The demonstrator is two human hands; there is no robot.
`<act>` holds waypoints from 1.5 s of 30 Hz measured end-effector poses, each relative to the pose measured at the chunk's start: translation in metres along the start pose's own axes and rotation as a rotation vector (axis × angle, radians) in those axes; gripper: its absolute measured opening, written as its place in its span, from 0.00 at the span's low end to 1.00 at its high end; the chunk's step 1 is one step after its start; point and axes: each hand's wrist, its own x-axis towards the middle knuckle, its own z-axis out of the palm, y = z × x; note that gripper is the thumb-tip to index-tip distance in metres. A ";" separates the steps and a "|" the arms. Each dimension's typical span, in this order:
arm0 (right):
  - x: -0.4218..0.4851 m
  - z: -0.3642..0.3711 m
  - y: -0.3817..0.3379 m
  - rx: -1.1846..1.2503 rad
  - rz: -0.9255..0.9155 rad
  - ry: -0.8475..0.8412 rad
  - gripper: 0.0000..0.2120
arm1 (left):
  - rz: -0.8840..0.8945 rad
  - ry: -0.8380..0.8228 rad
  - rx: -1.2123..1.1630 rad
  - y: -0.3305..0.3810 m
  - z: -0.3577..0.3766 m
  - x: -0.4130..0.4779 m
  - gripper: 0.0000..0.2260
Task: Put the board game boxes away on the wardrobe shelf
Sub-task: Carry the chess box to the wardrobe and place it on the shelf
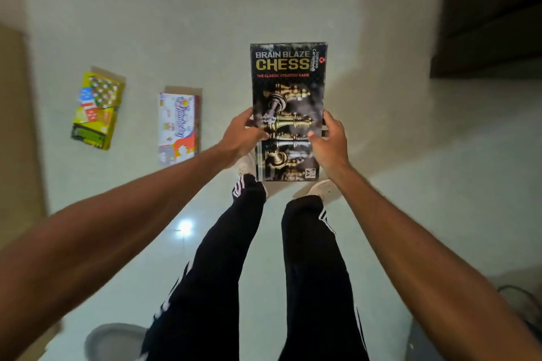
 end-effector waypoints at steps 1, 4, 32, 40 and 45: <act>-0.025 0.001 -0.032 -0.008 -0.033 -0.006 0.30 | 0.024 0.029 -0.020 0.013 -0.023 -0.032 0.26; -0.081 -0.001 -0.103 -0.016 -0.106 -0.005 0.30 | 0.110 0.073 -0.083 0.047 -0.067 -0.100 0.25; -0.024 0.256 -0.652 -0.558 -0.830 -0.473 0.33 | 0.383 0.874 -0.655 0.197 -0.496 -0.121 0.32; 0.022 0.409 -0.805 -0.706 -0.949 -0.687 0.32 | 0.301 1.047 -0.897 0.230 -0.645 -0.077 0.31; 0.040 0.531 -0.879 -0.725 -0.993 -0.742 0.32 | 0.272 1.091 -0.960 0.227 -0.773 -0.049 0.32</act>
